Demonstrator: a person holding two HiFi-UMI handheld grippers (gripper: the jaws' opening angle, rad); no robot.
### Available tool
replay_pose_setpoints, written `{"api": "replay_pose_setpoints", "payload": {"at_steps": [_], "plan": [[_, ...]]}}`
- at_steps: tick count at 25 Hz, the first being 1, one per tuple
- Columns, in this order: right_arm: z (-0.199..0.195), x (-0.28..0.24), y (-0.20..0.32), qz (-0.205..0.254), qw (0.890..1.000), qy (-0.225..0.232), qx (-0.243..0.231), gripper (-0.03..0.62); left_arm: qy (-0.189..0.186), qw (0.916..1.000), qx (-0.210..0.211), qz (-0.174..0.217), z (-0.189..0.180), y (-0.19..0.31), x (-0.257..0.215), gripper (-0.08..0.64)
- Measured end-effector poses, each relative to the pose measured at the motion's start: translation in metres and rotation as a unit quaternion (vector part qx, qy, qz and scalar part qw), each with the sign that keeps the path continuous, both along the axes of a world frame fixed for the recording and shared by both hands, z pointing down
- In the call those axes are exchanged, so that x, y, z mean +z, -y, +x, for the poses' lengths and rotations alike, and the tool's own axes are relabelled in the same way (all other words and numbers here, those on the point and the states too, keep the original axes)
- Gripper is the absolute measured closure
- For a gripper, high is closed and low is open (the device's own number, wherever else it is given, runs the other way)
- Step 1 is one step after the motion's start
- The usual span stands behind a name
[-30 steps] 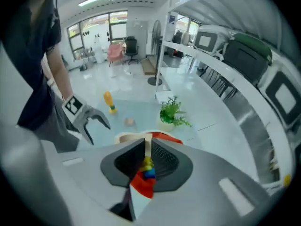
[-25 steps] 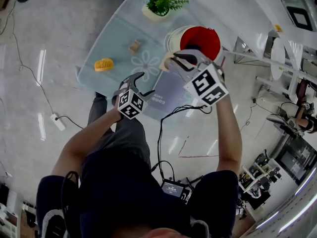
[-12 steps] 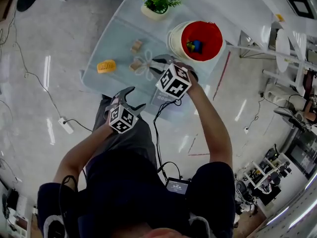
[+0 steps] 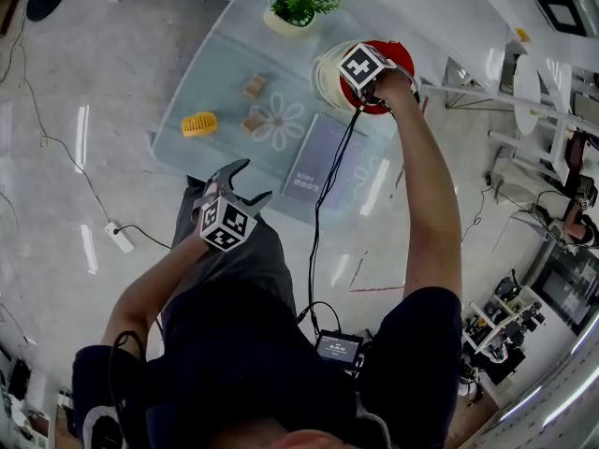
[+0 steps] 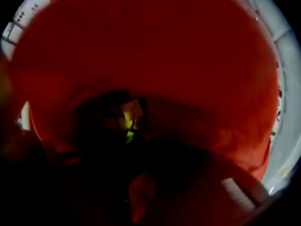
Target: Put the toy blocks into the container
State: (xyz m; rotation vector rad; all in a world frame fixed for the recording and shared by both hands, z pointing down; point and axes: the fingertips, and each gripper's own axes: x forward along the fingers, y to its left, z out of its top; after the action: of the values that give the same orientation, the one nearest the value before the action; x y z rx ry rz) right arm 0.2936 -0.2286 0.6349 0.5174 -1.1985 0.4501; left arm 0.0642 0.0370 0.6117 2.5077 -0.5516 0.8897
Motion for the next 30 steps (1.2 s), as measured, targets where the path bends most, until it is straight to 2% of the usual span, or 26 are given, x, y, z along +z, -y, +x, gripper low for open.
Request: {"api": "replay_pose_setpoints", "payload": {"at_steps": [1, 4, 6, 7, 8, 9, 10, 11, 12, 14, 17, 20, 22, 24, 26, 28, 30], "plan": [[0.001, 0.004, 0.002, -0.011, 1.0, -0.008, -0.002, 0.505, -0.001, 1.0, -0.005, 0.002, -0.001, 0.003, -0.001, 0.172], [0.001, -0.003, -0.009, -0.057, 0.997, 0.013, 0.055, 0.497, -0.004, 0.9997, -0.023, 0.006, -0.009, 0.007, -0.004, 0.172], [-0.003, -0.012, -0.016, -0.074, 0.995, 0.032, 0.051, 0.447, -0.006, 0.9995, -0.033, 0.001, -0.016, 0.008, -0.004, 0.172], [-0.007, -0.016, -0.021, -0.087, 0.994, 0.044, 0.05, 0.447, -0.006, 0.9993, -0.036, -0.001, -0.019, 0.009, -0.003, 0.172], [-0.012, -0.018, -0.027, -0.107, 0.991, 0.054, 0.059, 0.4, -0.006, 0.9993, -0.038, -0.001, -0.021, 0.011, -0.002, 0.172], [-0.015, -0.017, -0.033, -0.127, 0.988, 0.057, 0.066, 0.27, -0.006, 0.9992, -0.039, -0.001, -0.023, 0.012, -0.001, 0.172], [-0.015, -0.013, -0.039, -0.14, 0.987, 0.05, 0.065, 0.241, -0.007, 0.9991, -0.041, -0.001, -0.024, 0.014, 0.0, 0.172], [-0.014, -0.005, -0.043, -0.143, 0.987, 0.043, 0.057, 0.261, -0.007, 0.9991, -0.041, -0.001, -0.025, 0.015, 0.0, 0.172], [-0.014, 0.005, -0.046, -0.138, 0.988, 0.046, 0.05, 0.352, -0.006, 0.9991, -0.041, -0.001, -0.025, 0.016, 0.0, 0.172], [-0.015, 0.018, -0.048, -0.122, 0.988, 0.079, 0.058, 0.485, -0.006, 0.9992, -0.04, 0.002, -0.025, 0.018, 0.0, 0.172], [-0.015, 0.024, -0.043, -0.101, 0.989, 0.092, 0.062, 0.465, -0.005, 0.9991, -0.043, 0.0, -0.028, 0.023, 0.004, 0.172], [-0.017, 0.026, -0.043, -0.111, 0.988, 0.09, 0.052, 0.466, -0.004, 0.9991, -0.043, -0.003, -0.027, 0.022, 0.005, 0.172], [-0.021, 0.022, -0.043, -0.107, 0.985, 0.113, 0.073, 0.468, -0.008, 0.9992, -0.038, 0.003, -0.024, 0.021, -0.001, 0.172], [-0.035, 0.004, -0.033, -0.08, 0.972, 0.181, 0.13, 0.468, -0.011, 0.9993, -0.035, 0.008, -0.024, 0.02, -0.005, 0.172], [-0.049, -0.025, -0.02, -0.04, 0.949, 0.257, 0.18, 0.468, -0.01, 0.9993, -0.034, 0.006, -0.029, 0.018, -0.004, 0.173], [-0.052, -0.058, -0.012, -0.002, 0.927, 0.311, 0.208, 0.468, -0.01, 0.9994, -0.034, 0.003, -0.031, 0.015, -0.005, 0.173], [-0.052, -0.1, -0.007, 0.046, 0.91, 0.35, 0.217, 0.468, -0.015, 0.9994, -0.029, 0.007, -0.032, 0.011, -0.012, 0.173]]}}
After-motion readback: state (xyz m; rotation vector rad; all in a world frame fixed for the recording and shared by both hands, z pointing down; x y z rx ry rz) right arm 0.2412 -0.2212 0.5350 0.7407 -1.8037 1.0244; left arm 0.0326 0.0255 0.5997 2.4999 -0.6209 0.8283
